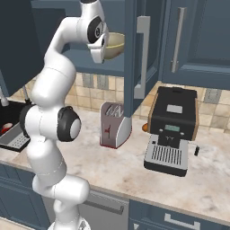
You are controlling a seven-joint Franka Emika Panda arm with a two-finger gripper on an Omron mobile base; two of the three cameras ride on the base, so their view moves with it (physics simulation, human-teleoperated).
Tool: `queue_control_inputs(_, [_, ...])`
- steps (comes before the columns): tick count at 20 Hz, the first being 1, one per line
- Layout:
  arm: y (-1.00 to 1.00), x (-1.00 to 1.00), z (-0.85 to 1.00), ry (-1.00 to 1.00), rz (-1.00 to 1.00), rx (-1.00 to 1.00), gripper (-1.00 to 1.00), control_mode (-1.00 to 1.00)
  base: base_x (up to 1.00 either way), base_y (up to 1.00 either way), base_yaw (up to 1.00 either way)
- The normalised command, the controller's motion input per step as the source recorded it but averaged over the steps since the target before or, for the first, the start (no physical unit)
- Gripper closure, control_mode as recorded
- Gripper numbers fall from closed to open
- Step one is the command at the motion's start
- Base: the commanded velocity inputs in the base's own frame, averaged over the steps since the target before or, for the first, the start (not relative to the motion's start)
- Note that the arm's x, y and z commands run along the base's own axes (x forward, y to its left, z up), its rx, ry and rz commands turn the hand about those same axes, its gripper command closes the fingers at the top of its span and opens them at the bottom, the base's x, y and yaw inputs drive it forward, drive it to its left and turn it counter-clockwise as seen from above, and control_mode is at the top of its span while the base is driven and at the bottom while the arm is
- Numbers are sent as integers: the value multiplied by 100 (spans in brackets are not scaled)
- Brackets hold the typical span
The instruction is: Pick the mug and place it in the sink. Pick the bowl and place it in the open cabinet and then close the cabinet.
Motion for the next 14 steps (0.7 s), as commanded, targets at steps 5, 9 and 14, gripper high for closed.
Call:
queue_control_inputs(5, [-12, -5, 12, -9, 0, 0, -100, -100, 0, 0, 0])
queue_control_inputs(9, [-11, -16, 20, -16, 0, 0, -100, -100, 0, 0, 0])
queue_control_inputs(14, [-4, -56, 10, -17, 0, 0, -100, -100, 0, 0, 0])
